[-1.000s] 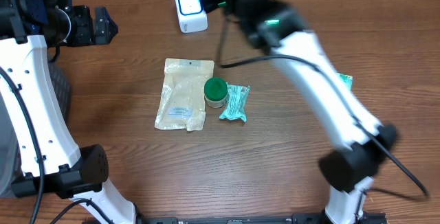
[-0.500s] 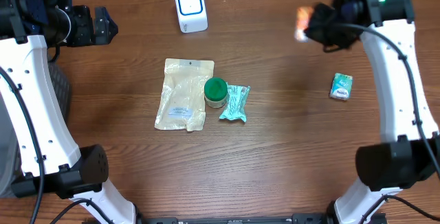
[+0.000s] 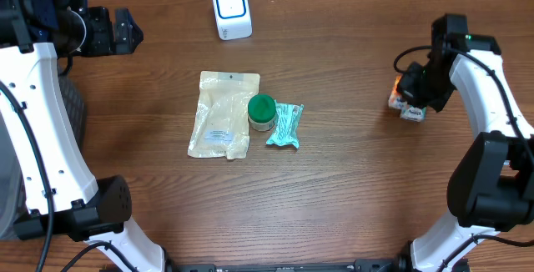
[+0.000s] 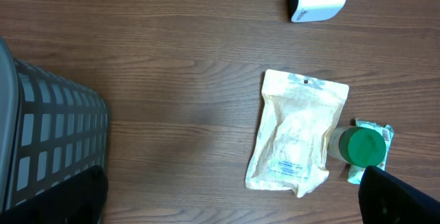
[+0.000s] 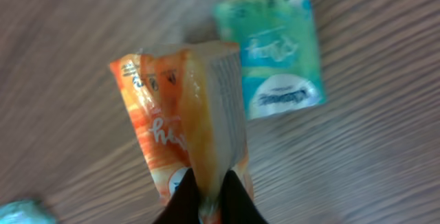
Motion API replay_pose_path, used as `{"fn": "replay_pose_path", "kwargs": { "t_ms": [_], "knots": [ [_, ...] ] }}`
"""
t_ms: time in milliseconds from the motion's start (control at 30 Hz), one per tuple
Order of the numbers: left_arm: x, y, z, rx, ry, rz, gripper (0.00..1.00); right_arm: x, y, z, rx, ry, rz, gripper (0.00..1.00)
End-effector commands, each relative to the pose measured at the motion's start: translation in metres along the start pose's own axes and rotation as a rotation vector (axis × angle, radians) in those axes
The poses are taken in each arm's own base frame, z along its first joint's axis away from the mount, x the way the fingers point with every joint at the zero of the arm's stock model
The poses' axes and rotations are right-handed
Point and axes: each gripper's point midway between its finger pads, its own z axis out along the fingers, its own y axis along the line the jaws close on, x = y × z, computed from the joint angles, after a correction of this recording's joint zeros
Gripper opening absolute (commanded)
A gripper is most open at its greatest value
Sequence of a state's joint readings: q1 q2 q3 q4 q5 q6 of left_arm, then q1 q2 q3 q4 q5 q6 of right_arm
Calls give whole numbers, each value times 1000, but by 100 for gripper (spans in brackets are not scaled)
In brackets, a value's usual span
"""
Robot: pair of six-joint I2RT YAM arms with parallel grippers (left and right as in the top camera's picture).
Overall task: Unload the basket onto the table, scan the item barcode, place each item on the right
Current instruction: 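Carry the orange box right and release it beside the teal box, then lower the right gripper onto the teal-white packet and grasp it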
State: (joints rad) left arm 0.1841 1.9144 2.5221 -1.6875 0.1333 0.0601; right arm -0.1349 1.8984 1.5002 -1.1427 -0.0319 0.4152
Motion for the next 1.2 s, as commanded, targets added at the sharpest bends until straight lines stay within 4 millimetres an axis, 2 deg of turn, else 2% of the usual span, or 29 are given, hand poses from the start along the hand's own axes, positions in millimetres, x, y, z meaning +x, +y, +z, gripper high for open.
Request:
{"fn": "replay_pose_path", "kwargs": {
  "t_ms": [0,33,67,100,167,200,267,367,500,633,767,867,1000,1167],
  "knots": [
    [1,3,1,-6,5,9,99,-3,-19,7,97,-30,1,20],
    [1,3,1,-6,5,9,100,-1,-21,7,106,-27,1,28],
    [1,3,1,-6,5,9,100,0,-21,7,108,-22,1,40],
    [0,3,1,-6,4,9,99,0,-21,8,104,-18,1,45],
    [1,3,1,-6,5,9,100,3,-17,6,82,-5,-1,49],
    [1,3,1,-6,5,9,100,4,-11,1,55,12,-22,53],
    [1,3,1,-6,5,10,100,7,0,-8,-4,35,-51,54],
    [1,3,1,-6,5,9,100,14,37,-30,-183,74,-139,55],
    [1,3,1,-6,5,9,100,37,95,-58,-431,122,-294,52],
    [1,3,1,-6,5,9,100,70,131,-60,-478,164,-397,49],
    [1,3,1,-6,5,9,100,106,164,-58,-483,196,-479,34],
    [1,3,1,-6,5,9,100,132,182,-47,-433,199,-506,18],
    [1,3,1,-6,5,9,99,163,198,-28,-361,186,-522,5],
    [1,3,1,-6,5,9,99,201,216,-5,-349,214,-548,4]
  ]
}}
